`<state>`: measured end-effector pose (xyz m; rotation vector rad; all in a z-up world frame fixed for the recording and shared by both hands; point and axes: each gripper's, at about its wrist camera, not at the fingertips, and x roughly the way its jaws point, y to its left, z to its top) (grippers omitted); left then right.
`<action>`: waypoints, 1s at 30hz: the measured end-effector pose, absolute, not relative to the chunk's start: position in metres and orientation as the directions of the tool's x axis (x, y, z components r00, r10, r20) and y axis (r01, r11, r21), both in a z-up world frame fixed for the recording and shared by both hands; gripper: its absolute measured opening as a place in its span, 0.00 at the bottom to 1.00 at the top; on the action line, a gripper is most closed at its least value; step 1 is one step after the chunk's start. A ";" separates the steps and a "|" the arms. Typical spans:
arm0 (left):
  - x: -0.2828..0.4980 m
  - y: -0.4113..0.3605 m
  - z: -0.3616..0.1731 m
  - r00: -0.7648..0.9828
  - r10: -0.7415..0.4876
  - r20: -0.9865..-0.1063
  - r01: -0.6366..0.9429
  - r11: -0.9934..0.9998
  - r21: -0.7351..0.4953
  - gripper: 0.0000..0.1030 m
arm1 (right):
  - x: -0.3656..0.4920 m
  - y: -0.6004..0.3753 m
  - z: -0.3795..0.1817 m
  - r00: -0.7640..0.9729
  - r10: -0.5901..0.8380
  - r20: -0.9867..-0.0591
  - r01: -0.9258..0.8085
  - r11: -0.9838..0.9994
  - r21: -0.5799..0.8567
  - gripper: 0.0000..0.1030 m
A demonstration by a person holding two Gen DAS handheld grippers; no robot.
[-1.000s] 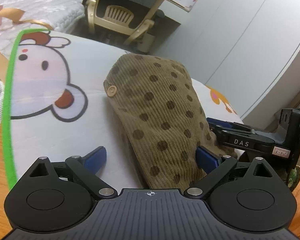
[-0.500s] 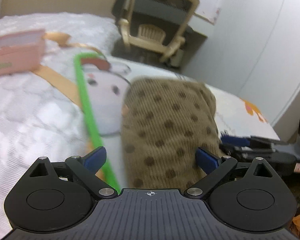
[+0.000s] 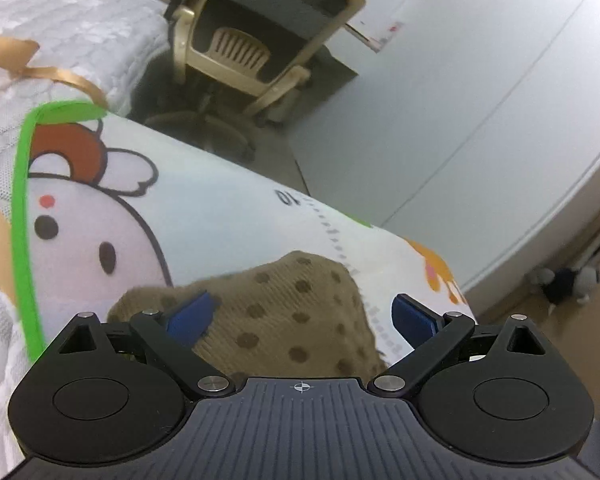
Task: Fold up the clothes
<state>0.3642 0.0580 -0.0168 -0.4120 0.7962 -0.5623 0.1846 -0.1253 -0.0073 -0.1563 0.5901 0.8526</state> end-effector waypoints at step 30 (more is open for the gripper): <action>0.130 0.038 -0.021 0.857 -0.206 -0.472 0.344 0.911 0.228 0.71 | 0.107 -0.130 -0.044 0.887 0.277 -0.368 -0.459 0.616 -0.641 0.18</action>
